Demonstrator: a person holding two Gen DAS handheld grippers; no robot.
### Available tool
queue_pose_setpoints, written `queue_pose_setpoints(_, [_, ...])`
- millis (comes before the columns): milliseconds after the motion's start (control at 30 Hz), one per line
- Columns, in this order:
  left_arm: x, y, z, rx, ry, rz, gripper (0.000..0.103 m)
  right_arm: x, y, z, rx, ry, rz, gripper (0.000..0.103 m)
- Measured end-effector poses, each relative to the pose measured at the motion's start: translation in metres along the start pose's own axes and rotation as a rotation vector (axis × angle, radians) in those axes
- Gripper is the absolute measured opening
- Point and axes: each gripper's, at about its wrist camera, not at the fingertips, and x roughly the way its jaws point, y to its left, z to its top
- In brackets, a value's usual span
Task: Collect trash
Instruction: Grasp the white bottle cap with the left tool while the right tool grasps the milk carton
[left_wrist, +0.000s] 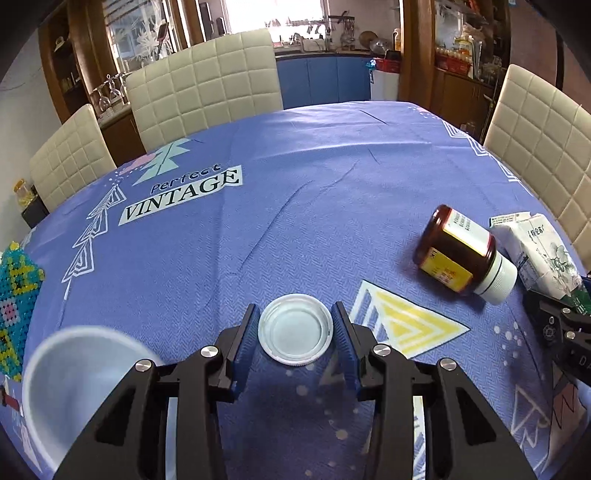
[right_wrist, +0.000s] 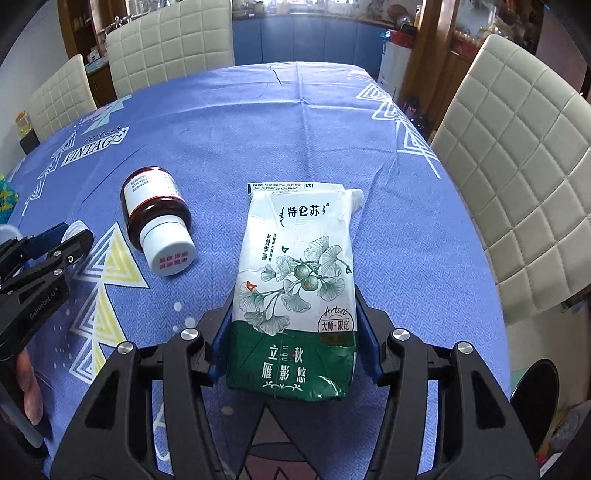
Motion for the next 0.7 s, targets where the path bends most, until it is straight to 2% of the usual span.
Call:
queue_pose_setpoints(400, [-0.04, -0.01, -0.007, 0.062, -0.112, 0.048, 0.038, -0.023, 0.001, -0.005, -0.002, -0.048, -0.002, 0.057])
queue_pose_setpoints(700, [-0.072, -0.02, -0.02, 0.077, -0.135, 0.043, 0.038, -0.057, 0.0, -0.024, -0.025, -0.08, -0.018, 0.057])
